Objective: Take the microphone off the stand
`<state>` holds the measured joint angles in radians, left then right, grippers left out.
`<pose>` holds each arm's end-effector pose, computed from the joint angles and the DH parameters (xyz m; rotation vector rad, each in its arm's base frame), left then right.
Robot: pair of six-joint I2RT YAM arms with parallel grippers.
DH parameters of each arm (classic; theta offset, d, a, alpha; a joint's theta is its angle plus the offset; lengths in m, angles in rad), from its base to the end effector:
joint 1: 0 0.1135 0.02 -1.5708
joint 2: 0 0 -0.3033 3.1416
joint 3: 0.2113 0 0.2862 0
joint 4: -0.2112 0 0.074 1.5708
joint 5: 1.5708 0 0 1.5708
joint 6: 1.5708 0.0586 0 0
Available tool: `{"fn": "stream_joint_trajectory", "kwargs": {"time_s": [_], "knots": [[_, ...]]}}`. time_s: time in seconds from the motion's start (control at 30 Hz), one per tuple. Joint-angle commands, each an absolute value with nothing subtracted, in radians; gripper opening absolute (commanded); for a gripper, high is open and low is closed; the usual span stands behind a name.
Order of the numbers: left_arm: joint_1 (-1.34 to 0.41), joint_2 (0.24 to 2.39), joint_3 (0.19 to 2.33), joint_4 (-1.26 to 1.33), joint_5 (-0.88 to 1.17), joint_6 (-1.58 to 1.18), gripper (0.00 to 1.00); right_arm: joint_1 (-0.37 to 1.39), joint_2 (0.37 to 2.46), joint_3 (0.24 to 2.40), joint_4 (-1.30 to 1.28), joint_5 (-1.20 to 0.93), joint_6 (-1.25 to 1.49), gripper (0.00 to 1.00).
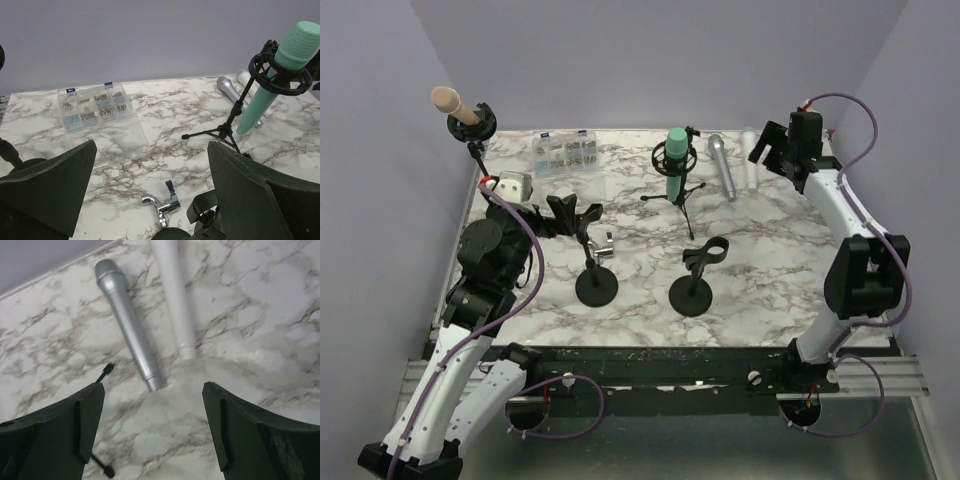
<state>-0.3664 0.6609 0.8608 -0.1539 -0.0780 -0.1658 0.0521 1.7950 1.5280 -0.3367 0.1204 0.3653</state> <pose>0.1652 -0.0585 0.4202 0.0913 1.5332 -0.3648 0.4817 0.0181 0.3183 0.4064 2.1331 0.1082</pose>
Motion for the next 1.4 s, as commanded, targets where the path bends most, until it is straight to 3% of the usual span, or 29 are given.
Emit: {"fn": "stream_joint_trajectory", "kwargs": {"time_s": [0.0, 0.23, 0.4, 0.5, 0.7, 0.97, 1.13, 1.37], "knots": [[-0.363, 0.642, 0.841, -0.118, -0.063, -0.167, 0.97, 0.070, 1.561, 1.344, -0.237, -0.147, 0.527, 0.87], [-0.366, 0.635, 0.839, -0.114, -0.063, -0.169, 0.97, 0.103, 1.269, 1.185, -0.179, -0.377, 0.667, 0.91], [-0.367, 0.624, 0.833, -0.111, -0.079, -0.164, 0.97, 0.188, 1.182, 1.178, -0.145, -0.485, 0.779, 1.00], [-0.366, 0.617, 0.829, -0.106, -0.087, -0.163, 0.97, 0.315, 1.167, 1.146, -0.052, -0.485, 0.870, 1.00], [-0.366, 0.610, 0.821, -0.099, -0.114, -0.163, 0.97, 0.607, 1.237, 1.119, 0.132, -0.413, 0.987, 1.00], [-0.367, 0.597, 0.813, -0.094, -0.137, -0.162, 0.97, 0.820, 1.380, 1.124, 0.235, -0.244, 1.109, 1.00], [-0.367, 0.599, 0.813, -0.092, -0.132, -0.164, 0.97, 0.858, 1.485, 1.174, 0.249, -0.235, 1.120, 0.85], [-0.367, 0.606, 0.820, -0.099, -0.127, -0.165, 0.97, 0.904, 1.549, 1.217, 0.259, -0.221, 1.115, 0.79]]}}
